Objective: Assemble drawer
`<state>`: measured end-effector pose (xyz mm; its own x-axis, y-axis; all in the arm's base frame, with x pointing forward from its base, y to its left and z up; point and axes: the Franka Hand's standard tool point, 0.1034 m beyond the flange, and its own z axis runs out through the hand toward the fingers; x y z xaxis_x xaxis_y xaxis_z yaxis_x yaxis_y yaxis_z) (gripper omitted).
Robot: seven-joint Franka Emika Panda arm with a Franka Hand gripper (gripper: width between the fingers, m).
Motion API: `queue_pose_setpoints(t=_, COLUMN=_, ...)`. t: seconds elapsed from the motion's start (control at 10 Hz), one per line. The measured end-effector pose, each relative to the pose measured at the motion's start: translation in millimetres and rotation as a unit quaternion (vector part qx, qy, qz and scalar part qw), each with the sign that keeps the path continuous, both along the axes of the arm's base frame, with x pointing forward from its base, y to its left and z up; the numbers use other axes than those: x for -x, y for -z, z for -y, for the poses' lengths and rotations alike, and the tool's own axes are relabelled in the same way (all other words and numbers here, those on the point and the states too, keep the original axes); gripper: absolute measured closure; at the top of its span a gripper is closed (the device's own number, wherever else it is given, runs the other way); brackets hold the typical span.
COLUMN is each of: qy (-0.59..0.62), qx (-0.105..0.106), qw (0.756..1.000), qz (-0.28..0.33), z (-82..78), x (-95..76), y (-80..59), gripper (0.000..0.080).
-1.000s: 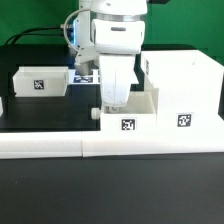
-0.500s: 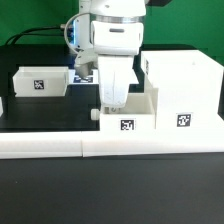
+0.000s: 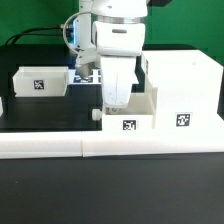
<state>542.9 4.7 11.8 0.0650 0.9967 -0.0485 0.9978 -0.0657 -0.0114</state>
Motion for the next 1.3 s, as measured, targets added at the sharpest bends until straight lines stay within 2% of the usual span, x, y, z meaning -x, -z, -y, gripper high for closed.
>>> queue_pose_setpoints(t=0.5, qy=-0.002, qx=0.001, qw=1.000, qz=-0.001, z=0.1, x=-0.1, y=-0.1, gripper=0.0757)
queue_pose_setpoints(t=0.8, qy=-0.024, qx=0.000, qw=1.000, qz=0.000, z=-10.5, x=-1.9, y=0.0, gripper=0.0757)
queue_pose_setpoints(t=1.3, qy=-0.033, qx=0.002, qw=0.999, qz=0.002, z=-9.1, x=-4.3, y=0.1, gripper=0.0757)
